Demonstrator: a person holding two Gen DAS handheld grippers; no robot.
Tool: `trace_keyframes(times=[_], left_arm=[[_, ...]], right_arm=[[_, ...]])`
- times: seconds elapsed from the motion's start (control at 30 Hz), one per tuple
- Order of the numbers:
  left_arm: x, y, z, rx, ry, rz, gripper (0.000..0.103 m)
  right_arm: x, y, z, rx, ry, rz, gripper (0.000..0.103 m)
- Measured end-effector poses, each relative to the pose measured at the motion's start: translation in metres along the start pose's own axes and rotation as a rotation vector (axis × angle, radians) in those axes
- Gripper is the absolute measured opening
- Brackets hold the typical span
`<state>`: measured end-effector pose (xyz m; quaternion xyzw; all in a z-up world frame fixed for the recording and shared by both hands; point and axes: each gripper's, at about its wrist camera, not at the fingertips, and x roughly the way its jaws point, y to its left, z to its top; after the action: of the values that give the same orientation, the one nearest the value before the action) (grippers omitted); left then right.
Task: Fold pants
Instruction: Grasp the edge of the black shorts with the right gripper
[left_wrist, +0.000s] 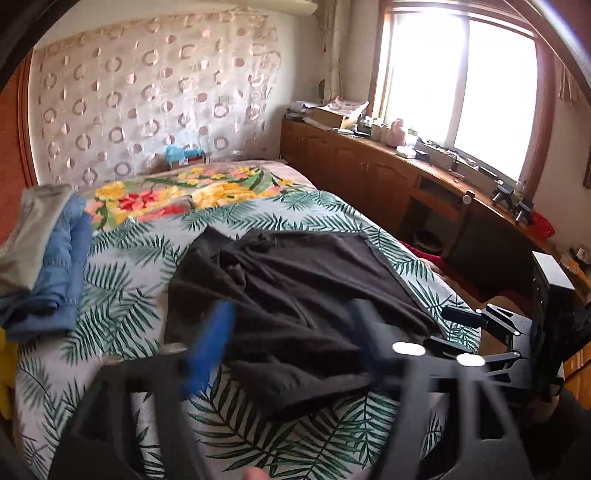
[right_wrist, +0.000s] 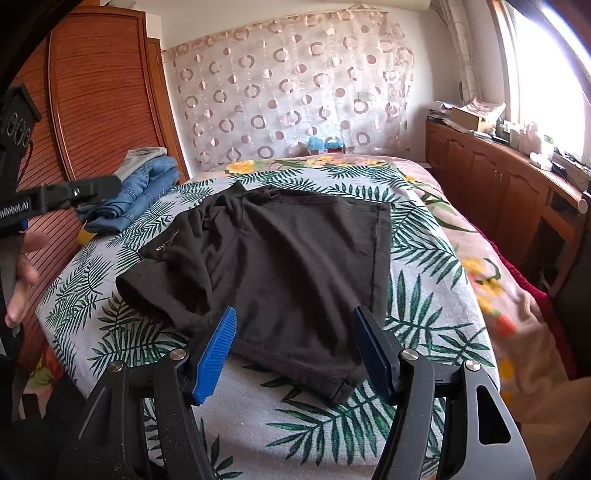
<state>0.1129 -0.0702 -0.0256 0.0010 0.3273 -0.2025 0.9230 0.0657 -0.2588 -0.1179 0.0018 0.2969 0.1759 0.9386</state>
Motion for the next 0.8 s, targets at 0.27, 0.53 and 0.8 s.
trace_keyframes(times=[0.27, 0.53, 0.8], left_arm=[[0.006, 0.015, -0.020, -0.035, 0.026, 0.029, 0.088], [0.009, 0.030, -0.041, -0.059, 0.050, 0.079, 0.088], [0.016, 0.030, -0.060, -0.041, 0.059, 0.090, 0.088]], right_arm=[[0.005, 0.007, 0.007, -0.032, 0.002, 0.020, 0.067], [0.016, 0.014, 0.010, -0.073, 0.015, 0.083, 0.057], [0.035, 0.004, 0.011, -0.078, 0.072, 0.134, 0.039]])
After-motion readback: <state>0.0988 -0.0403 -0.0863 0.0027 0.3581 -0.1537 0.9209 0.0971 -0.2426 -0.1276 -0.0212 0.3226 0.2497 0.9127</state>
